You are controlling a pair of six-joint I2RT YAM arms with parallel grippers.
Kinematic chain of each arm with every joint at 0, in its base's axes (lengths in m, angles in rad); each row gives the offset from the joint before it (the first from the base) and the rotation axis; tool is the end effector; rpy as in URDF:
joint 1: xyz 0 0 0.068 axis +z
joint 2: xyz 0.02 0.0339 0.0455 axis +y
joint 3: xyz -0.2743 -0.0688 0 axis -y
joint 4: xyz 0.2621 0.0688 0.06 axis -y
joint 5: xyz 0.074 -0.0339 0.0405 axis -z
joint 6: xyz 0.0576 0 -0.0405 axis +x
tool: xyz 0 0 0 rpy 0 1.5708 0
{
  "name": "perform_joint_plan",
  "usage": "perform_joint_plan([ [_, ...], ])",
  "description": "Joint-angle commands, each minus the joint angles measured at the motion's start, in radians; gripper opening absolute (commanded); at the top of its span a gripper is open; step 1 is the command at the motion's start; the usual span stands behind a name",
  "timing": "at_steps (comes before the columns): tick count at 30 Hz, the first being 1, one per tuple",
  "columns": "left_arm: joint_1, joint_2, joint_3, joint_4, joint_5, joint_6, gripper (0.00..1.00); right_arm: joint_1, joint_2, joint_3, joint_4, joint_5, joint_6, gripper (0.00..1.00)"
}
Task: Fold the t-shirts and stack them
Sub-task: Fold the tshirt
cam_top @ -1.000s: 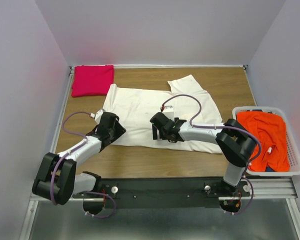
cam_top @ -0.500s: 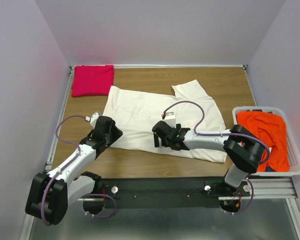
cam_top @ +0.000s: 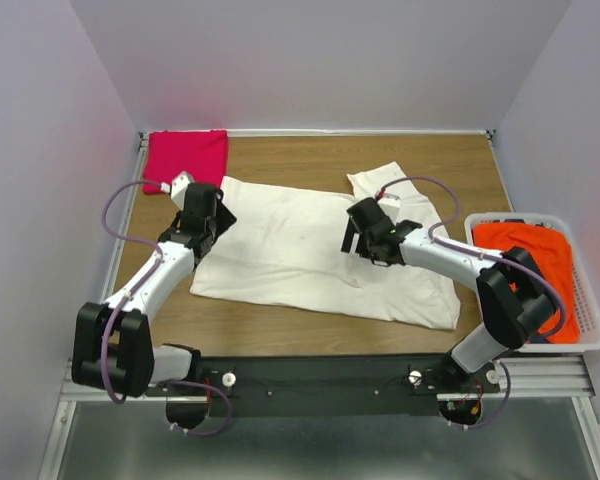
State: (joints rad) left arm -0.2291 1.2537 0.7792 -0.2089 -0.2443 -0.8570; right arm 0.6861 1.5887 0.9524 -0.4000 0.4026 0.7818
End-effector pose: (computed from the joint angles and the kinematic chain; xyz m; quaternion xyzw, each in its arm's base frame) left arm 0.2912 -0.0536 0.2257 -0.3266 0.8365 -0.1260 0.4217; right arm 0.2743 0.1954 0.1710 0.0979 0.9414 0.0301 0.3213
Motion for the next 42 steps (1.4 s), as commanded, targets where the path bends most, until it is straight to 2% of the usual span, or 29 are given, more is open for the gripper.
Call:
perform_joint_plan([
  [1, 0.042, 0.137, 0.161, 0.071, -0.107, 0.119, 0.59, -0.063, 0.031, 0.138, -0.025, -0.015, -0.075, 1.0],
  [5, 0.076, 0.32, 0.351, 0.06, -0.104, 0.258, 0.57, -0.068, 0.138, 0.265, -0.025, -0.022, -0.121, 1.0],
  [7, 0.089, 0.412, 0.437, 0.03, -0.113, 0.277, 0.56, -0.066, 0.197, 0.327, -0.019, -0.041, -0.13, 0.99],
  [11, 0.091, 0.582, 0.601, 0.0, -0.099, 0.358, 0.54, -0.059, 0.273, 0.388, 0.018, -0.145, -0.133, 0.98],
  [16, 0.088, 0.763, 0.787, -0.064, -0.096, 0.383, 0.51, -0.037, 0.313, 0.404, 0.024, -0.153, -0.131, 0.97],
  [21, 0.08, 0.848, 0.882, -0.116, -0.167, 0.34, 0.49, -0.036, 0.298, 0.37, 0.035, -0.139, -0.128, 0.97],
  [31, 0.054, 0.997, 1.092, -0.213, -0.211, 0.316, 0.48, -0.034, 0.238, 0.319, 0.046, -0.131, -0.125, 0.97],
  [42, 0.048, 1.09, 1.173, -0.299, -0.27, 0.263, 0.44, -0.036, 0.205, 0.309, 0.046, -0.137, -0.13, 0.97],
])
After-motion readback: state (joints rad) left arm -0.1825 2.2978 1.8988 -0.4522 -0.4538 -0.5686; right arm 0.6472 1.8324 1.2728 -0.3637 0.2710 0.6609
